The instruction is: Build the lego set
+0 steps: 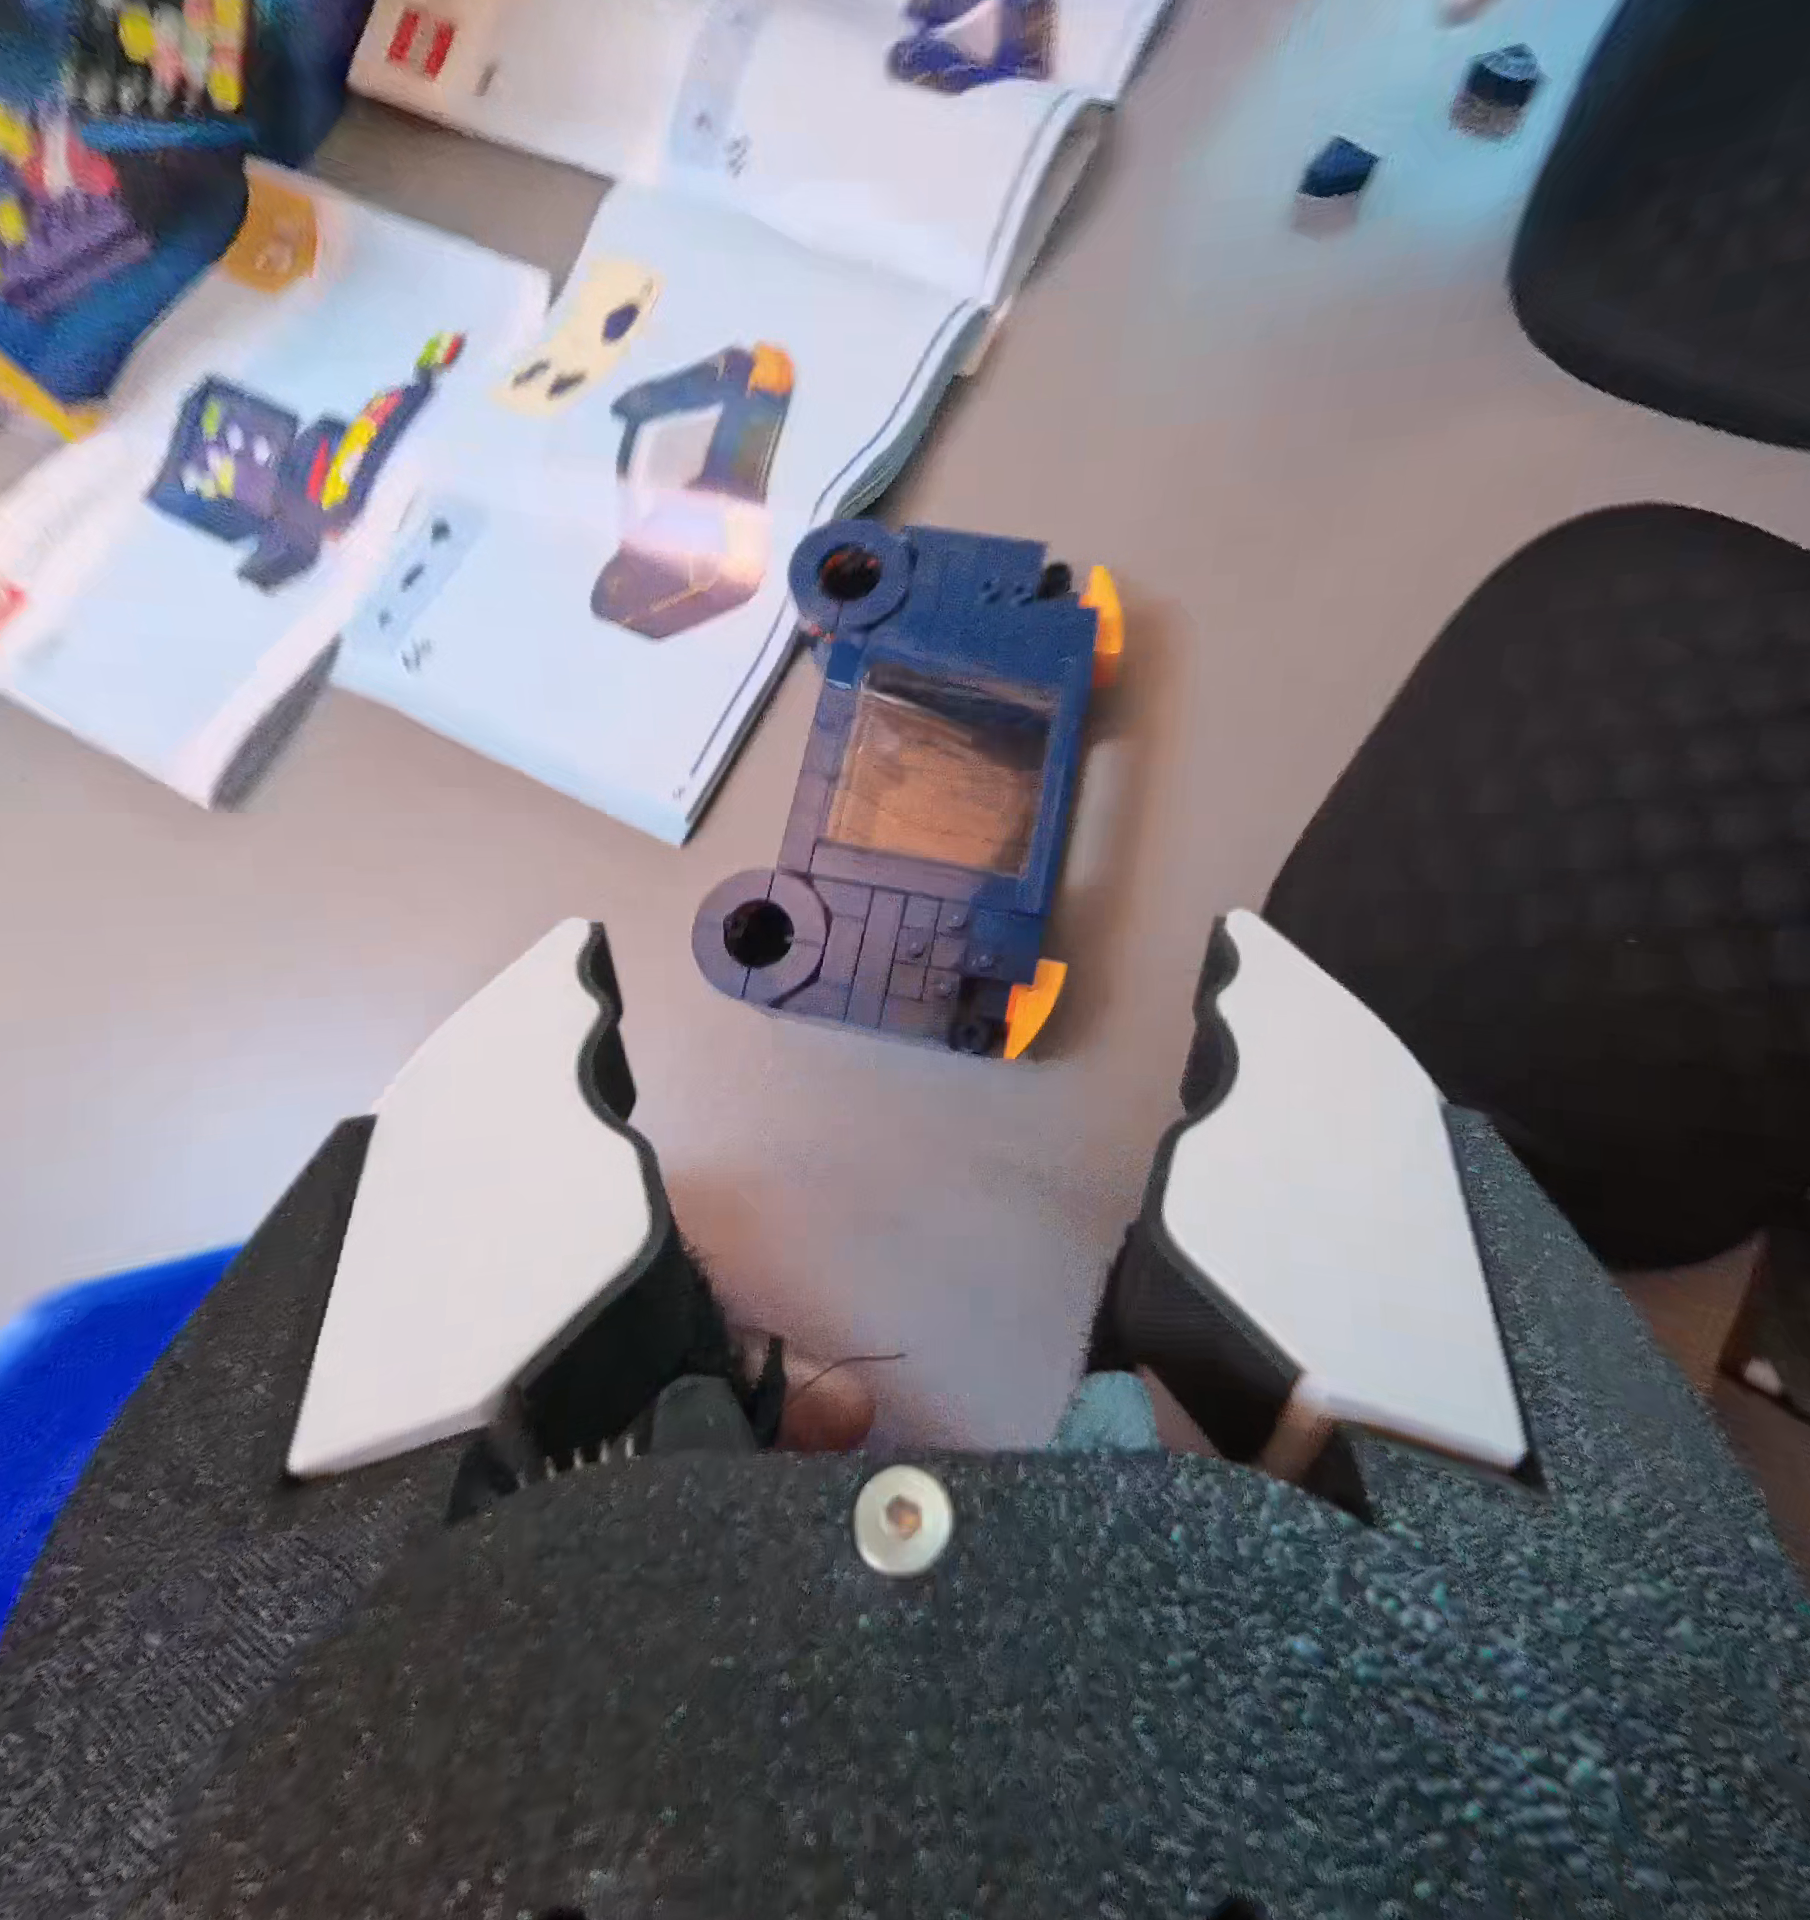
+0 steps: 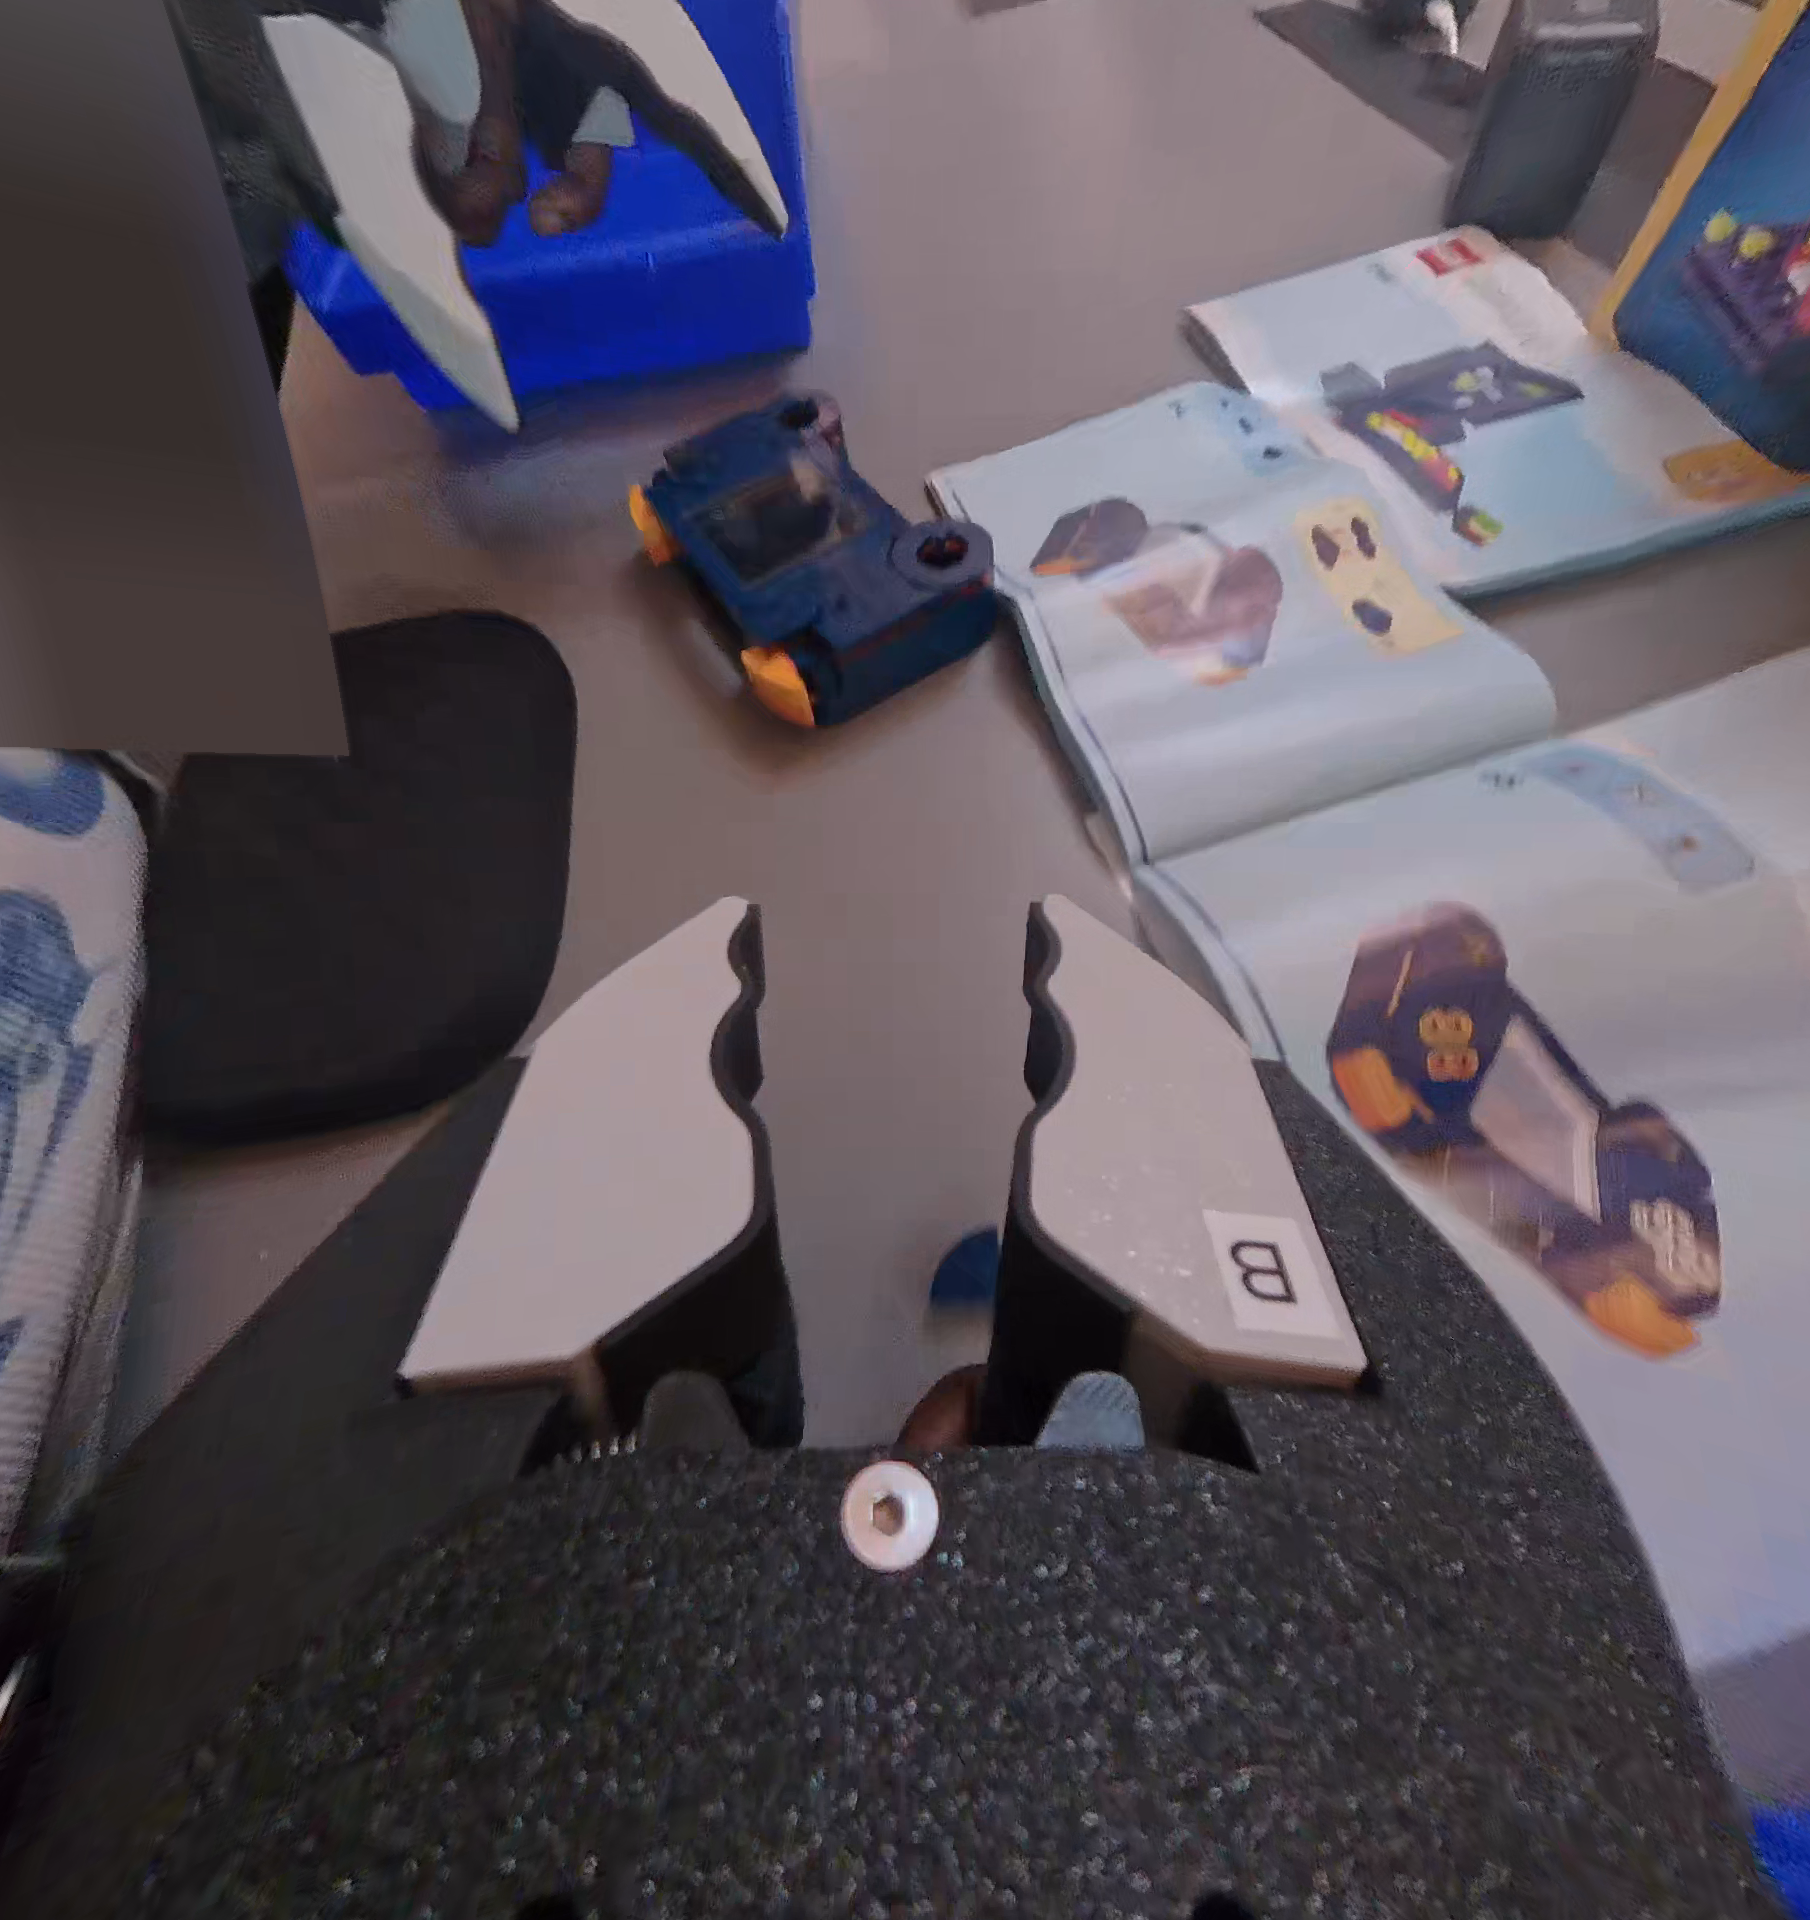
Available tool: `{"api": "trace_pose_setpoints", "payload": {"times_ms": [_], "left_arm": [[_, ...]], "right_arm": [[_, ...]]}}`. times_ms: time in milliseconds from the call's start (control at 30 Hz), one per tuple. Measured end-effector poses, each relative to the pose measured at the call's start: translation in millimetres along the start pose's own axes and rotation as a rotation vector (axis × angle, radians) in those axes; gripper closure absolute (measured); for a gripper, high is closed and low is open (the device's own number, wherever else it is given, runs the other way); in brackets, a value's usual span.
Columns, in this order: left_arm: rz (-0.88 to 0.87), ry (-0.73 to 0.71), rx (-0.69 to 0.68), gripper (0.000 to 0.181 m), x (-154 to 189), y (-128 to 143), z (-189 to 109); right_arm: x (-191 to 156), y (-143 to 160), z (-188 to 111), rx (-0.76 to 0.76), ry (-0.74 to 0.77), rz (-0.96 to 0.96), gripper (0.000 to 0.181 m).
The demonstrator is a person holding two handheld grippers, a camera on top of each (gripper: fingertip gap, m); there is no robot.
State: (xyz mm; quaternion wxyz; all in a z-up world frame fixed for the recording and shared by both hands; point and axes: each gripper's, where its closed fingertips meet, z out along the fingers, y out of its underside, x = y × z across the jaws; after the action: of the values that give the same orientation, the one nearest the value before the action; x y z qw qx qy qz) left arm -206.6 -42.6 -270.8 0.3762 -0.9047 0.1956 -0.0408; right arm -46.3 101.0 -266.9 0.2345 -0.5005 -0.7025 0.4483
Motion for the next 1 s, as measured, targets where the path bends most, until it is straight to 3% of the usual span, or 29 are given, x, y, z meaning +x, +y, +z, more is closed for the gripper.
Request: {"api": "trace_pose_setpoints", "payload": {"times_ms": [133, 433, 700, 867, 1000], "left_arm": [[-0.153, 0.034, -0.08, 0.069, 1, 24, 27], [-0.271, 0.009, -0.082, 0.074, 2, 18, 47], [-0.379, -0.024, -0.033, 0.073, 24, -2, 62], [-0.37, 0.0, -0.071, 0.075, 42, -15, 73], [-0.356, 0.028, -0.05, 0.076, 50, -27, 81]], "right_arm": [[2, 23, -25, -0.025, 0.067, 0.054, 0.136], [9, 85, -61, -0.259, 0.184, 0.07, 0.14], [6, 83, -42, -0.268, 0.237, 0.087, 0.154], [14, 88, -27, -0.339, 0.358, 0.107, 0.151], [17, 91, -21, -0.378, 0.365, 0.098, 0.153]]}}
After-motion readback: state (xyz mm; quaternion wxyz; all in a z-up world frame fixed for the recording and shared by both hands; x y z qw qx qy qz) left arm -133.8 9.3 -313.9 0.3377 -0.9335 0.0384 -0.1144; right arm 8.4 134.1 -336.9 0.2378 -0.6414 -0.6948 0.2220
